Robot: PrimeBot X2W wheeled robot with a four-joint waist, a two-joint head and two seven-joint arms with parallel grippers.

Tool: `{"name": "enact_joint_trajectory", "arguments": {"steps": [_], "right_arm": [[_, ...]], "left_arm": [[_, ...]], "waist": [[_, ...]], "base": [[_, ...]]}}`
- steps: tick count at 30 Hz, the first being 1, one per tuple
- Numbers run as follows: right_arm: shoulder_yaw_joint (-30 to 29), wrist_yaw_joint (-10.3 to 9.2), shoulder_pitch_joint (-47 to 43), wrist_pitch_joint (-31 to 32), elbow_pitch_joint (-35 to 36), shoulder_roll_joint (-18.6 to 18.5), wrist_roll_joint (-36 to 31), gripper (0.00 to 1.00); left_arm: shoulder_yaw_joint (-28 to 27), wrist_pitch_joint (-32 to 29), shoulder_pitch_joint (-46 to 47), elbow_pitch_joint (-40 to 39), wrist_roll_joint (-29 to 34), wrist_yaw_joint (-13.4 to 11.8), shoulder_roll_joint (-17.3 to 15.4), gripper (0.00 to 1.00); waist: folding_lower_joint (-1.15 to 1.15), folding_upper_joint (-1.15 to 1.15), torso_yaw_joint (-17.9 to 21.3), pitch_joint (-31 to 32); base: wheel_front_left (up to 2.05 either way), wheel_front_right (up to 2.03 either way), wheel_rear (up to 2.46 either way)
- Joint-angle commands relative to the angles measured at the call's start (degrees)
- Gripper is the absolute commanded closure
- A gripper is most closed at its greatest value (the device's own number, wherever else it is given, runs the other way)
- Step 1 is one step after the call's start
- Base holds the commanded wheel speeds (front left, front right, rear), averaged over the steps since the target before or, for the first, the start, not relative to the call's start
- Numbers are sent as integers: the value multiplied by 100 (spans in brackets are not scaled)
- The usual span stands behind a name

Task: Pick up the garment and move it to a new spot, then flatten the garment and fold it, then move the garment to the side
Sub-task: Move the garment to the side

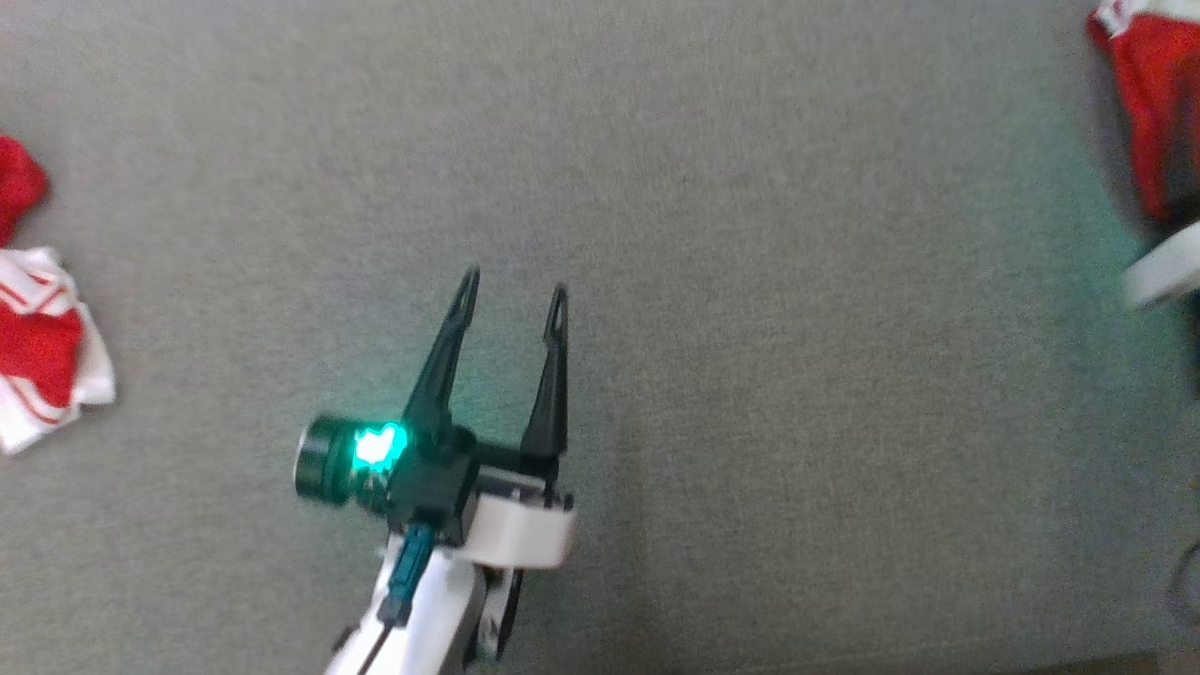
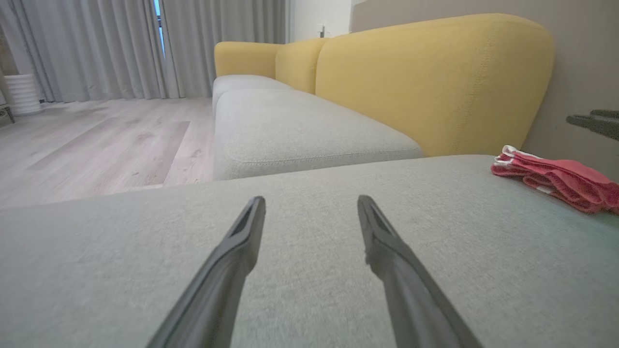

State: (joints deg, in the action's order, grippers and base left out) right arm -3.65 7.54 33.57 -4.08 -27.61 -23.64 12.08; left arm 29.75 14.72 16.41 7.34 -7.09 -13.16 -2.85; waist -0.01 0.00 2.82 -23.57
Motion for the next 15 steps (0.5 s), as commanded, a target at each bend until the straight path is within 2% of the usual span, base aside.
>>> {"name": "enact_joint_trajectory", "arguments": {"steps": [1, 9, 13, 15], "right_arm": [[324, -5, -381, -141, 288, 165, 98, 0], [1449, -5, -1701, -869, 551, 1036, 963, 0], [1287, -5, -2364, -1076, 478, 1438, 1078, 0], [1064, -5, -2661, -1086, 802, 1609, 891, 0]], "left_arm": [[-143, 28, -211, -113, -133, -67, -3, 0], [-572, 28, -899, -28, -689, -236, -3, 0], [-847, 28, -1345, -24, -750, -265, -3, 0], [-1022, 28, -1534, -138, -688, -275, -3, 0]], "waist": [[1, 0, -166, 581], [1, 0, -528, 1673], [1, 0, -685, 2281], [1, 0, -745, 2436]], "base": [[0, 0, 0], [0, 0, 0], [0, 0, 0], [0, 0, 0]]}}
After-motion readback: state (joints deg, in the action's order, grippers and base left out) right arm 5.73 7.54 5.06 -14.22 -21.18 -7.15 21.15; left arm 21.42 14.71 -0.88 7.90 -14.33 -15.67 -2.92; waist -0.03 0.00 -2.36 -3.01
